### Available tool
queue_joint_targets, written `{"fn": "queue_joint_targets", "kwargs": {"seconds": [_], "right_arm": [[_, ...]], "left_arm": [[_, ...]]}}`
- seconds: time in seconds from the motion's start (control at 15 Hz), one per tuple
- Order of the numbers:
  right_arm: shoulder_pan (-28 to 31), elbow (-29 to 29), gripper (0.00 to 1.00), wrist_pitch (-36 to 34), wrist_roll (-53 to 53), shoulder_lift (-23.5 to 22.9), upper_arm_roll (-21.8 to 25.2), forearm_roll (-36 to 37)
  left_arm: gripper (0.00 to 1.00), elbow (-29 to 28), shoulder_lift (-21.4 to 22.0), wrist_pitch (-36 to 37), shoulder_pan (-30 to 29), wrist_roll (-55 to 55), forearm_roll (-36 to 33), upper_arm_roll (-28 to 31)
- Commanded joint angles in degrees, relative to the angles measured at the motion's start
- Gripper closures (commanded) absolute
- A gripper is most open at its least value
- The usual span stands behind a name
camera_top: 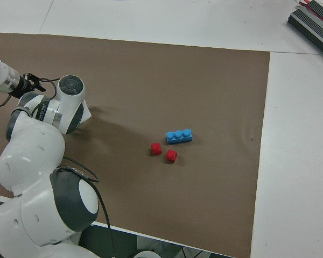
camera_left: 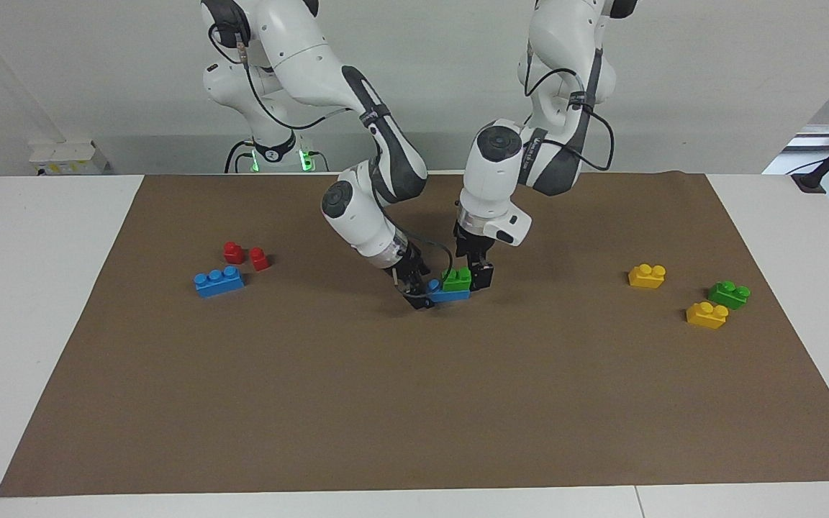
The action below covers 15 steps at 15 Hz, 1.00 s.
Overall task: Remove green block with left arm and hold with right
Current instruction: 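Close the left gripper on green while the right gripper closes on blue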
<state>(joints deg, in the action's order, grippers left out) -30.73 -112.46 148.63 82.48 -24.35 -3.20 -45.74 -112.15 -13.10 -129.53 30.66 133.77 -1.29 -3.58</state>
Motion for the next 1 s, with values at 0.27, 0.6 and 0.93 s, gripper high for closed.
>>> {"fn": "queue_joint_targets", "kwargs": {"seconds": [0.27,0.6,0.93], "right_arm": [[-0.30,0.22,1.00,1.31,-2.41,-0.35,0.12,-4.00],[-0.21,0.40,1.00,1.40,-3.91,-0.35,0.12,-4.18],[0.05,0.40,1.00,1.31,-3.91,-0.35,0.12,-4.18]], "left_arm": [[0.00,-0.79,-1.14,-2.39,1.34,2.64,-2.23,0.77],[0.17,-0.79,-1.14,-2.31,1.34,2.46,-2.31,0.77],[1.00,-0.88,-1.14,-2.31,1.51,-0.17,-3.46,0.68]]}}
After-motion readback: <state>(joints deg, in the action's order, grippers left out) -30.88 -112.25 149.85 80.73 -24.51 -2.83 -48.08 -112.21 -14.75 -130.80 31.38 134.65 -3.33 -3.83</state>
